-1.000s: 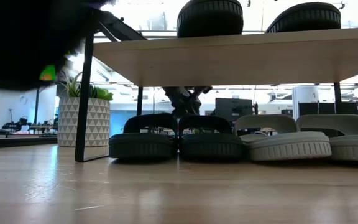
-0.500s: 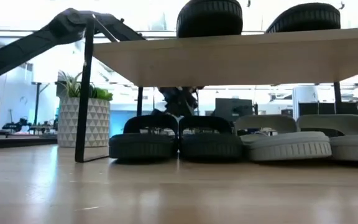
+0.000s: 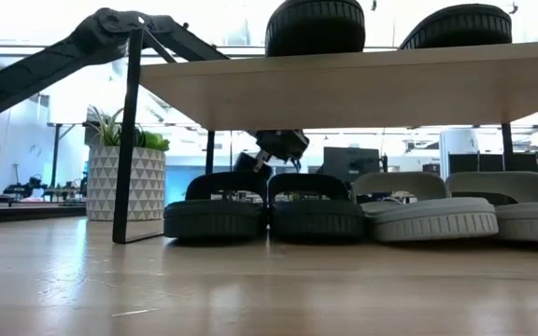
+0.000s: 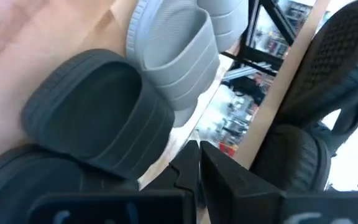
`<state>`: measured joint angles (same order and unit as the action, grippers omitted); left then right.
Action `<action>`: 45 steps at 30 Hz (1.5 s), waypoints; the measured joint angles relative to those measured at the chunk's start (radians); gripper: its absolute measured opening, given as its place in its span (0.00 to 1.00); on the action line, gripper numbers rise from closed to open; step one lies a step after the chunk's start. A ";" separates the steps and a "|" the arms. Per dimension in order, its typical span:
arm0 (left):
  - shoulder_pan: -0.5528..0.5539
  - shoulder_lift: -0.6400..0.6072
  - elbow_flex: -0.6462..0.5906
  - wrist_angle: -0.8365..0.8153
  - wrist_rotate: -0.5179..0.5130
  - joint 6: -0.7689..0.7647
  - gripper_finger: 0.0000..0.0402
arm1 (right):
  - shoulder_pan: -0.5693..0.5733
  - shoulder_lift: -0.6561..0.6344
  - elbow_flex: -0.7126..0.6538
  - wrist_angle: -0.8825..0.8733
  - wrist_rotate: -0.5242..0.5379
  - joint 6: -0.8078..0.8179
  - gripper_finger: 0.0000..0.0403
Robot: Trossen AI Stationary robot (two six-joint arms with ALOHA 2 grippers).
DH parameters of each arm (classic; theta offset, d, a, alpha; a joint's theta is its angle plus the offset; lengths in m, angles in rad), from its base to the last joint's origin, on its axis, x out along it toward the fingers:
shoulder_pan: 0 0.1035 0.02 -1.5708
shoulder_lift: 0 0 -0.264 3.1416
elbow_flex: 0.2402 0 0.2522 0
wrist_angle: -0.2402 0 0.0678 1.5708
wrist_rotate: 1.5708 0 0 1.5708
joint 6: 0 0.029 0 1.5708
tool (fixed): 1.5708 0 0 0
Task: Pick and place slides into the shelf
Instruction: Adjust the slides under the shelf
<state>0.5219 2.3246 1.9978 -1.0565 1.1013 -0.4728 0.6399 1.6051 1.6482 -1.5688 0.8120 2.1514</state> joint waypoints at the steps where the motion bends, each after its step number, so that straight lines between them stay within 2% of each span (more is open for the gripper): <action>1: -0.002 0.008 -0.001 0.011 0.016 -0.015 0.00 | 0.000 0.000 0.000 0.000 0.000 -0.003 0.03; 13: -0.017 0.065 -0.010 0.056 0.105 -0.099 0.00 | 0.004 0.000 0.000 0.000 0.000 -0.009 0.03; 27: -0.024 0.080 -0.017 0.202 0.098 -0.282 0.00 | 0.026 -0.001 0.011 0.014 -0.008 -0.006 0.03; 32: -0.035 0.080 -0.021 0.215 0.118 -0.343 0.00 | 0.163 0.000 0.010 0.106 -0.025 -0.032 0.03; 40: -0.032 0.087 -0.021 0.243 0.003 -0.386 0.00 | 0.463 0.032 0.006 0.175 -0.057 -0.028 0.03; 45: -0.032 0.087 -0.022 0.241 -0.038 -0.386 0.00 | 0.623 0.033 0.003 0.287 -0.037 0.084 0.03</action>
<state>0.4900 2.4119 1.9759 -0.8152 1.0632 -0.8585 1.2627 1.6382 1.6508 -1.2815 0.7754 2.2355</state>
